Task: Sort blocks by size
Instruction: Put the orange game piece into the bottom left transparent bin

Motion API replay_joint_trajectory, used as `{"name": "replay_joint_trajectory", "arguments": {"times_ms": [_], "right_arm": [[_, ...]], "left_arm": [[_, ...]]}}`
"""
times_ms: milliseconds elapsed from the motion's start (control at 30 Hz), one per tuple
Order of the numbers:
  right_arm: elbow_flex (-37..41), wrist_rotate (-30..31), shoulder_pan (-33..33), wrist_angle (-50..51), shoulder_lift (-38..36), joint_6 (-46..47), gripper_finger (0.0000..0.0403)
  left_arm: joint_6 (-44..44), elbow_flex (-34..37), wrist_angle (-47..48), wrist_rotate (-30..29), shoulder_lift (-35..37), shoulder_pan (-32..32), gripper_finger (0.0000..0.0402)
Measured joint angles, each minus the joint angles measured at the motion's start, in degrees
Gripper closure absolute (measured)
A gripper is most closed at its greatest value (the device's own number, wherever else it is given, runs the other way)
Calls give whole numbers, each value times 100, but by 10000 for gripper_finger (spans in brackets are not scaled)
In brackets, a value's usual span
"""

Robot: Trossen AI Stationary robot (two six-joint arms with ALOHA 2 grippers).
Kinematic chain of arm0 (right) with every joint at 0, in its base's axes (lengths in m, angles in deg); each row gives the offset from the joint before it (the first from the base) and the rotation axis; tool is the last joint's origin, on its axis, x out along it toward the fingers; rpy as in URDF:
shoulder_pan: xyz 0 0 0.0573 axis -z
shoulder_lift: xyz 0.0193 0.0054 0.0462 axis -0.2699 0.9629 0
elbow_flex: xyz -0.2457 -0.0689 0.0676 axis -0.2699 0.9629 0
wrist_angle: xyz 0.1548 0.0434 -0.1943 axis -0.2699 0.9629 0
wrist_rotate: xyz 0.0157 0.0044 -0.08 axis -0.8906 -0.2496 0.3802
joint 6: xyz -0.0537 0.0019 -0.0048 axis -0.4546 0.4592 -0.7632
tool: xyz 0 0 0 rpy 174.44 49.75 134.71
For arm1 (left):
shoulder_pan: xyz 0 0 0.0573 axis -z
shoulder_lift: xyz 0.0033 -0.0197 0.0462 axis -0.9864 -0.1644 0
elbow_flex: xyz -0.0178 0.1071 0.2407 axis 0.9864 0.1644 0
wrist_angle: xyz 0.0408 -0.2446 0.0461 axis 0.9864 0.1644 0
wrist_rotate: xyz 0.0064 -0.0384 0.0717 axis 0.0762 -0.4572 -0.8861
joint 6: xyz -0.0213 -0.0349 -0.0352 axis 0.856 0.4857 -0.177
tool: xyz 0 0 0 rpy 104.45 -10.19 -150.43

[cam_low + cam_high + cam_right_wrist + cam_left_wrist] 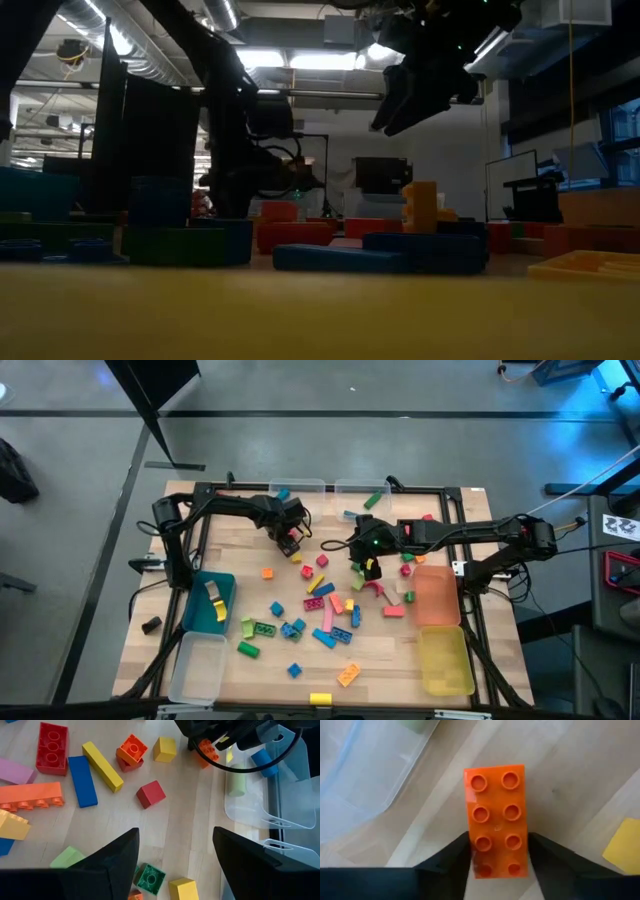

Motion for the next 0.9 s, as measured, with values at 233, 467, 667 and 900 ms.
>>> {"name": "replay_joint_trajectory", "arguments": {"times_ms": [233, 467, 667, 900], "right_arm": [[0, 3, 0, -7, 0, 0, 150], [0, 4, 0, -6, 0, 0, 150], [0, 5, 0, -7, 0, 0, 150], [0, 5, 0, -18, 0, 0, 150]], "left_arm": [[11, -144, 486, 4, 372, -4, 278], [43, -501, 1784, 373, 1121, 204, 278], [338, -573, 3058, 1466, 2022, 915, 278], [1595, -573, 4021, 1953, 2602, 2467, 278]]}}
